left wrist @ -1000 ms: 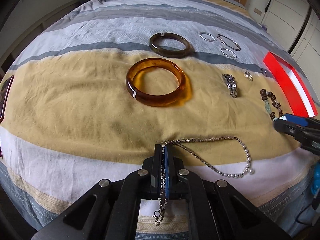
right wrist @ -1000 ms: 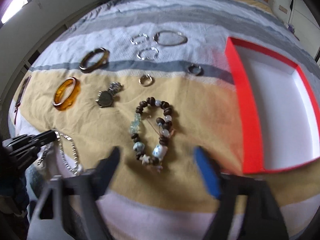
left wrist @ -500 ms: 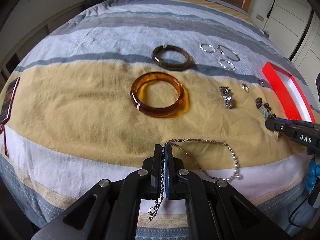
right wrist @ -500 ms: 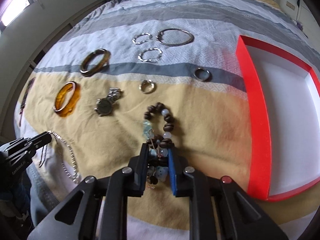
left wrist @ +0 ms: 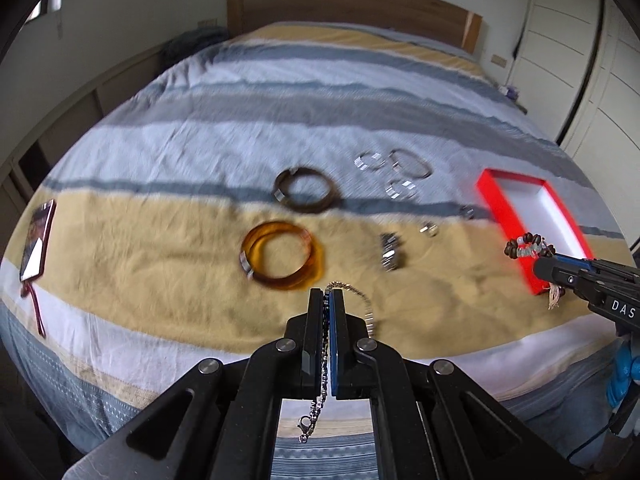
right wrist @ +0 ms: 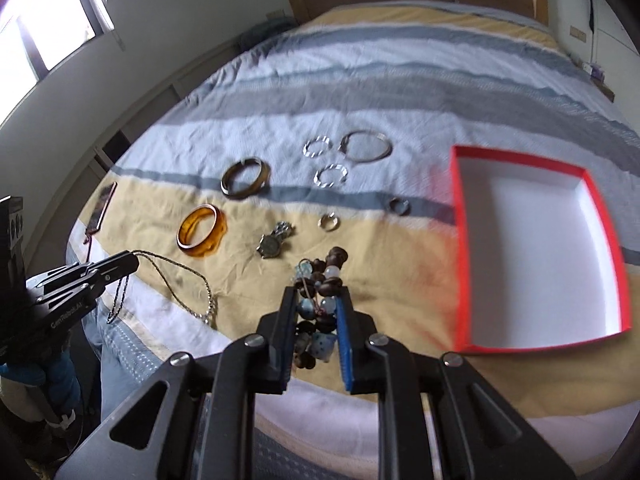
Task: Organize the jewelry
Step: 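Carry necklace and bracelet into the red box and release both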
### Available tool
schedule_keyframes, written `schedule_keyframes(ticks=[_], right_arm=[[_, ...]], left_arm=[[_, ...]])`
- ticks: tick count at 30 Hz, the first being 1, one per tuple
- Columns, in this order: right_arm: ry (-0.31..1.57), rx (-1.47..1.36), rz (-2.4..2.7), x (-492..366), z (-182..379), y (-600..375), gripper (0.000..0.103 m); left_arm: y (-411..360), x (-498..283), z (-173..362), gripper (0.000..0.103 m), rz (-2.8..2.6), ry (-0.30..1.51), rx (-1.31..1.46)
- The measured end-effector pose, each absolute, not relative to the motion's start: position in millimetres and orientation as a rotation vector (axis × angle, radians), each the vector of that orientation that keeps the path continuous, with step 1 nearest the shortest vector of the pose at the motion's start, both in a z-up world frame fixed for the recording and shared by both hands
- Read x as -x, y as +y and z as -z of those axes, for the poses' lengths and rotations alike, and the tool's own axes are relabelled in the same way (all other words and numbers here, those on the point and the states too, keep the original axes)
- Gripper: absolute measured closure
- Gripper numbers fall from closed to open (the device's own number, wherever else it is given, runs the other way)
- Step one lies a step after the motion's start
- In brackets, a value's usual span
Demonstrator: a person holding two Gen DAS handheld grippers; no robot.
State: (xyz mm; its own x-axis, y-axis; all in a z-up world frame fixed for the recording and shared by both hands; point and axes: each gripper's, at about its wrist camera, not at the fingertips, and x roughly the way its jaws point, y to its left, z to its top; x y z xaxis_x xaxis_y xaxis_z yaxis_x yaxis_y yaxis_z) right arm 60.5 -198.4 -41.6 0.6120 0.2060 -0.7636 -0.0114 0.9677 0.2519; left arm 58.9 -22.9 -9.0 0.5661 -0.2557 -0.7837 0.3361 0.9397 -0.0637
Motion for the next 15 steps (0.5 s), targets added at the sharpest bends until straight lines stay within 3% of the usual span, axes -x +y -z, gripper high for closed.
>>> schedule_keyframes(ticks=[15], right_arm=[[0.794,-0.27,0.059,-11.4,1.1,-335.9,0.086]], left_arm=[[-182.5,-68.2,-61.8,0.101,0.595,0.801,-0.088]])
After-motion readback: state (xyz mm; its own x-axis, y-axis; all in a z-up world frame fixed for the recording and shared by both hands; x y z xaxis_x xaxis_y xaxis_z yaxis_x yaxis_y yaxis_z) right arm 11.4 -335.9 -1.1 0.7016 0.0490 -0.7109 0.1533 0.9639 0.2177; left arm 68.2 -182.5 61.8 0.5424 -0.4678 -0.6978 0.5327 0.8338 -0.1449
